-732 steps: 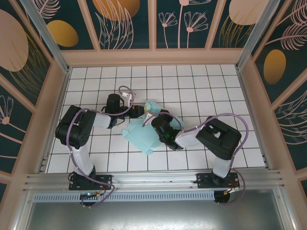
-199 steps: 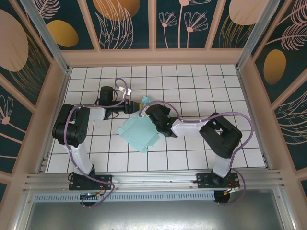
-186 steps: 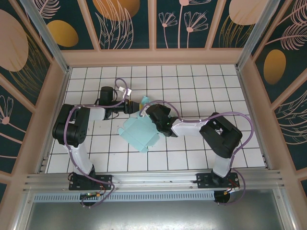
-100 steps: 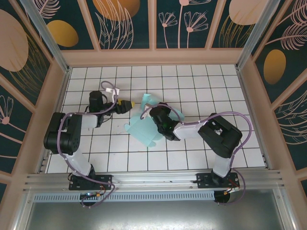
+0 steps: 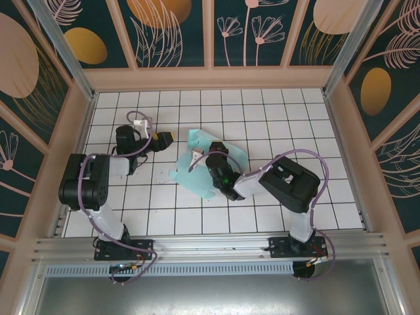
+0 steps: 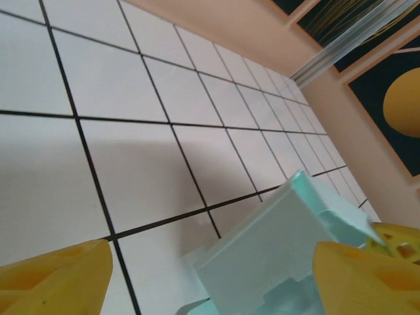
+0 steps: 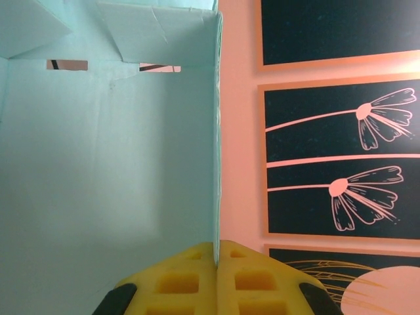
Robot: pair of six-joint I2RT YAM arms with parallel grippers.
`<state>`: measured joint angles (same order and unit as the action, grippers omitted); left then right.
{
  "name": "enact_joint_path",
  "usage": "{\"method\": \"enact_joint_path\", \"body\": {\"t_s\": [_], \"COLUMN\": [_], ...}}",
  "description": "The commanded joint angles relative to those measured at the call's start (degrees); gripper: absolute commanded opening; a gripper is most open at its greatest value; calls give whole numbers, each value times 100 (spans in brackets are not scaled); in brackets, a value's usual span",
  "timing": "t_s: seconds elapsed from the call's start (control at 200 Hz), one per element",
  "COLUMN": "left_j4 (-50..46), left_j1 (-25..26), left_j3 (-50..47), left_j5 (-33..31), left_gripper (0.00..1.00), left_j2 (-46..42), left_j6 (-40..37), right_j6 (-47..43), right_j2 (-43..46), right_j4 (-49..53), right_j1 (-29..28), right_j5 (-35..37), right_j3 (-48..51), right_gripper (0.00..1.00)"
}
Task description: Fold the paper box
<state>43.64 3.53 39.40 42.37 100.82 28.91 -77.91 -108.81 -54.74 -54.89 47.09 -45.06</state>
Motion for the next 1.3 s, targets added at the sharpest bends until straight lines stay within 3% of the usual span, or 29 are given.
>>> {"method": "enact_joint_path", "body": {"t_s": [0.0, 0.275, 0.44, 0.666, 0.811, 1.006, 1.296], "left_j4": [-180, -120, -147, -1038, -1188, -1246, -795], "left_j1": [6, 18, 72, 600, 634, 708, 785], "left_j3": [180, 285, 319, 689, 998, 1144, 928], "left_j5": [13, 176, 169, -589, -359, 541, 835], "left_gripper": [78, 76, 76, 77, 72, 63, 63], "left_j2": [209, 429, 480, 519, 781, 1018, 1036], "left_j6": [-193, -89, -128, -1155, -1230, -1364, -1186], "right_j6": [-435, -1011, -926, -756, -658, -508, -321], "right_j2": [-138, -613, -725, -701, -638, -572, -559], "right_j4": [-892, -1913, -1928, -1917, -1831, -1691, -1513], "right_j1": [-74, -158, -207, -225, -237, -227, -181], "right_j5": [150, 348, 431, 441, 441, 475, 494], "right_j3": [177, 269, 305, 386, 410, 419, 377], "right_gripper": [0, 0, 0, 0, 0, 0, 0]}}
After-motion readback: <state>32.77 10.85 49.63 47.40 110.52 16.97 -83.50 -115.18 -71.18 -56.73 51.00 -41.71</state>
